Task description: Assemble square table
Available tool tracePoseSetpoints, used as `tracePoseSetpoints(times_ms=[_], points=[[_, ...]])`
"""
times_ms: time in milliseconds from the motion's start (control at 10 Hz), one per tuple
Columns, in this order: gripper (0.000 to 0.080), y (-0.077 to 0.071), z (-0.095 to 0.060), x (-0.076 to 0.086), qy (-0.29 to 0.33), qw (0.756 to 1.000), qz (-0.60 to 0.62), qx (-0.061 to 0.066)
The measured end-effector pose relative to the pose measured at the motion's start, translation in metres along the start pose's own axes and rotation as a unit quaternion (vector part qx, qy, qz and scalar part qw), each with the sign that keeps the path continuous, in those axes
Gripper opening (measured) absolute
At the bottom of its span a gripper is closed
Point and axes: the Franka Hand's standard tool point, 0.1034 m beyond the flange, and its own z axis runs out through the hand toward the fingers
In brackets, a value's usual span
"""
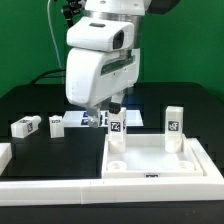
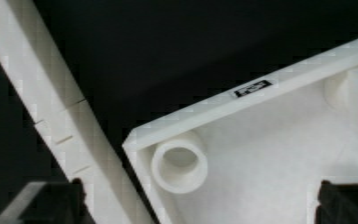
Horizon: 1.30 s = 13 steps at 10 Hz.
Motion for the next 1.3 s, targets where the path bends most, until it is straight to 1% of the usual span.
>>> tracePoseSetpoints(times_ms=[100,300,400,500,600,700,900,1000,1100,1200,1300], points=[[0.0649,-0.004,0.001,-0.007,-0.002,0.999,0.037,0.003],[0.0649,-0.011,-0.007,-0.046,-0.003,0.996,0.09,0.015],[0.0649,-0.01,-0.008,-0.071,-0.002,0.992,0.124,0.021],[0.0649,-0.007,-0.008,-0.093,0.0,0.987,0.157,0.026],[0.0649,-0.013,0.003,-0.102,0.003,0.981,0.192,0.03],[0.0649,-0.015,0.004,-0.099,0.001,0.972,0.232,0.033],[0.0649,-0.015,0.004,-0.098,-0.001,0.955,0.294,0.033],[0.0649,-0.016,0.006,-0.1,-0.002,0.953,0.301,0.035],[0.0649,-0.018,0.014,-0.11,-0.011,0.951,0.306,0.045],[0.0649,-0.025,0.022,-0.123,-0.024,0.947,0.314,0.057],[0.0649,-0.035,0.03,-0.134,-0.033,0.943,0.324,0.063]])
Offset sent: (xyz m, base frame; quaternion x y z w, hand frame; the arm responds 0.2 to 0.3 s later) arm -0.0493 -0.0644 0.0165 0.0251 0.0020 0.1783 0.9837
